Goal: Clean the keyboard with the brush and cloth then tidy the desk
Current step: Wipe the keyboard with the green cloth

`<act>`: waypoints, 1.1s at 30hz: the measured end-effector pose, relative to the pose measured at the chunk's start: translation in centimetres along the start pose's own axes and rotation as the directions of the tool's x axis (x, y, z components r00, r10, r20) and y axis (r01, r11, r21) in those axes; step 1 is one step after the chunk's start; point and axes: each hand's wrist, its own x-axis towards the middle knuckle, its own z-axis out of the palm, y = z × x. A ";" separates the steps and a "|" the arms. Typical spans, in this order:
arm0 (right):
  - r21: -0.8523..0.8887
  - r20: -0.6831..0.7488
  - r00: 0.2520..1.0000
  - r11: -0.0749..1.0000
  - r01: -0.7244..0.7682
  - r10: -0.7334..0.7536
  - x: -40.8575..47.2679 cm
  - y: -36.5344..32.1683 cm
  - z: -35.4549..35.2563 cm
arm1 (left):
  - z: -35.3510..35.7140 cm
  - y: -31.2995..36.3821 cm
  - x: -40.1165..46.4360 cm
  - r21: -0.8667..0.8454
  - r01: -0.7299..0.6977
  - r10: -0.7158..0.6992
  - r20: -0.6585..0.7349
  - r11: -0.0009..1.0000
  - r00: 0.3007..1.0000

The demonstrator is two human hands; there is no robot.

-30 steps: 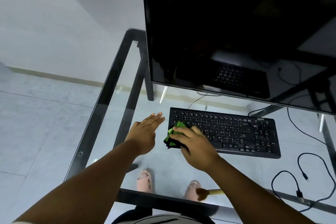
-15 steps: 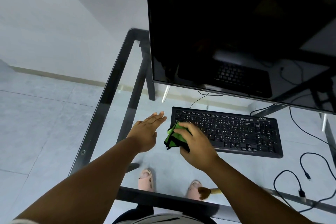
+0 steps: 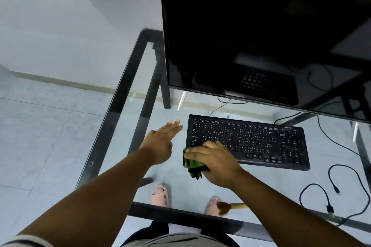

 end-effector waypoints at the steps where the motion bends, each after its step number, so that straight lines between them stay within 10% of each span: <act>1: -0.009 0.003 1.000 1.000 0.016 -0.016 0.1 0.0 0.0 | 0.0 0.0 0.0 -0.001 0.002 -0.002 -0.002 1.000 1.000; 16: 0.011 0.023 0.998 0.999 0.050 -0.051 0.2 0.2 -0.2 | 0.8 1.3 -0.1 -0.030 0.077 -0.079 -0.098 0.997 0.992; 26: 0.089 -0.107 0.966 0.970 -0.226 0.235 -8.5 5.6 -1.7 | 2.3 5.7 0.7 -0.168 0.223 -0.258 -0.230 0.960 0.938; 33: 0.037 -0.069 0.982 0.984 -0.173 0.176 -7.9 5.0 -1.3 | 3.9 9.0 0.7 -0.079 0.095 -0.116 -0.334 0.992 0.936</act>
